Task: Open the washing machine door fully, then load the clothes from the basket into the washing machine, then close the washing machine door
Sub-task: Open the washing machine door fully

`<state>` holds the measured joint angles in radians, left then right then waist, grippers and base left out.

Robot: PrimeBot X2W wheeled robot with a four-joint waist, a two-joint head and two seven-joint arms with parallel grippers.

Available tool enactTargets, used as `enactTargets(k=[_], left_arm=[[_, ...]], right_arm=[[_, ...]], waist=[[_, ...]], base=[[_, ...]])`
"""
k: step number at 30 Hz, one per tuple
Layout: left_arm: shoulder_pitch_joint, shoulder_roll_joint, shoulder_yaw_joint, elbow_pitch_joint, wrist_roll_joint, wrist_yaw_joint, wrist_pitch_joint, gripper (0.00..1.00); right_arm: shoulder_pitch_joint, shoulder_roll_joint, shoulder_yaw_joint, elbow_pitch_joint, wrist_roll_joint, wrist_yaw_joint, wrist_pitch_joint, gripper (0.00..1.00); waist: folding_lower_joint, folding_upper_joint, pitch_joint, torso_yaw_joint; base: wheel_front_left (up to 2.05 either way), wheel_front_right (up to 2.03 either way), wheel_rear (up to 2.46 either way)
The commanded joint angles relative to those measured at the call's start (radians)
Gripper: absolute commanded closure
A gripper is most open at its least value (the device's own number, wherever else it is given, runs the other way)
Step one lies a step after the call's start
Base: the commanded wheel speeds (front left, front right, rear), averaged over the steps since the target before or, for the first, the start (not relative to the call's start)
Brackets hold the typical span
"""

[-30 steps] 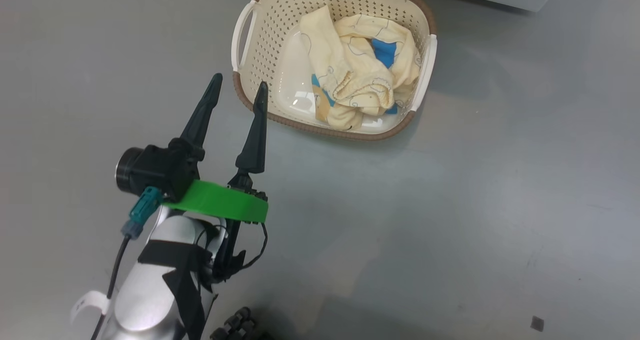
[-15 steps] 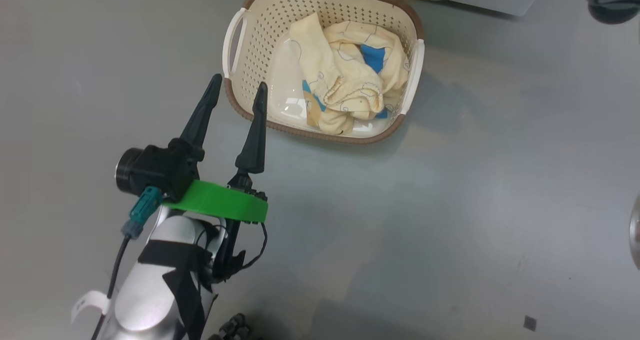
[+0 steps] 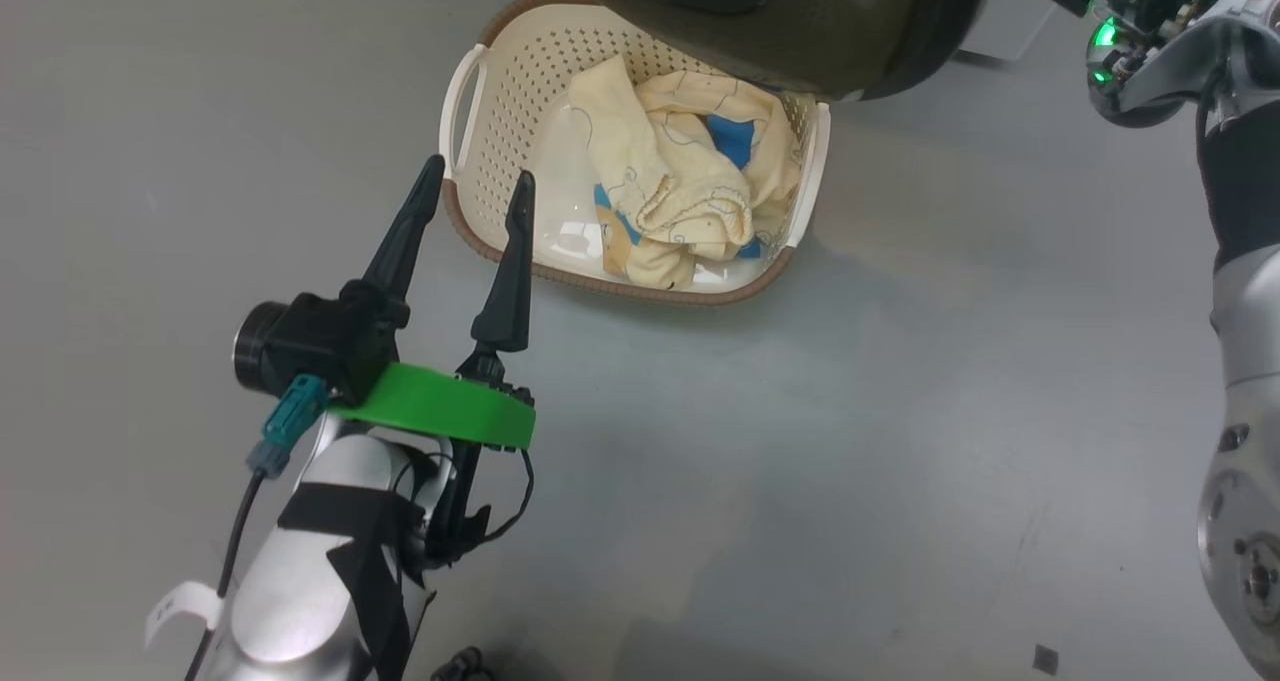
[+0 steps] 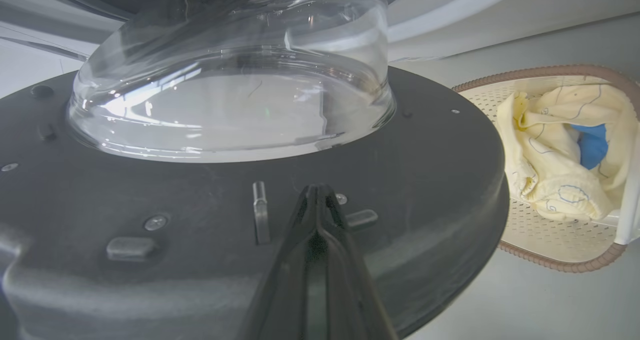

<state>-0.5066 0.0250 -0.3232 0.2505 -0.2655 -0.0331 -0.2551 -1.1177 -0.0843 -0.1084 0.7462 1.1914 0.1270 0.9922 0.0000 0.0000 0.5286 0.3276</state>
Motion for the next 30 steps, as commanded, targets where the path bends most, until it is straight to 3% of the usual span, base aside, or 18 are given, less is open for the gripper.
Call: enactTargets(k=[1, 16, 30], left_arm=[[0.007, 0.025, 0.038, -0.026, -0.002, 0.01, -0.007, 0.0], [0.027, 0.025, 0.02, 0.003, -0.003, 0.011, -0.007, 0.0], [0.047, 0.025, 0.009, 0.025, -0.009, 0.021, -0.007, 0.0]], right_arm=[[0.012, 0.033, 0.026, -0.053, 0.014, 0.004, 0.019, 1.0], [0.215, 0.034, 0.226, -0.189, 0.213, 0.004, 0.008, 1.0], [0.294, 0.034, 0.327, -0.193, 0.33, 0.004, -0.073, 1.0]], waist=[[0.0, 0.0, -0.004, -0.002], [0.0, 0.0, -0.071, 0.019], [0.0, 0.0, -0.131, 0.049]], base=[[0.0, 0.0, 0.0], [0.0, 0.0, 0.0], [0.0, 0.0, 0.0]])
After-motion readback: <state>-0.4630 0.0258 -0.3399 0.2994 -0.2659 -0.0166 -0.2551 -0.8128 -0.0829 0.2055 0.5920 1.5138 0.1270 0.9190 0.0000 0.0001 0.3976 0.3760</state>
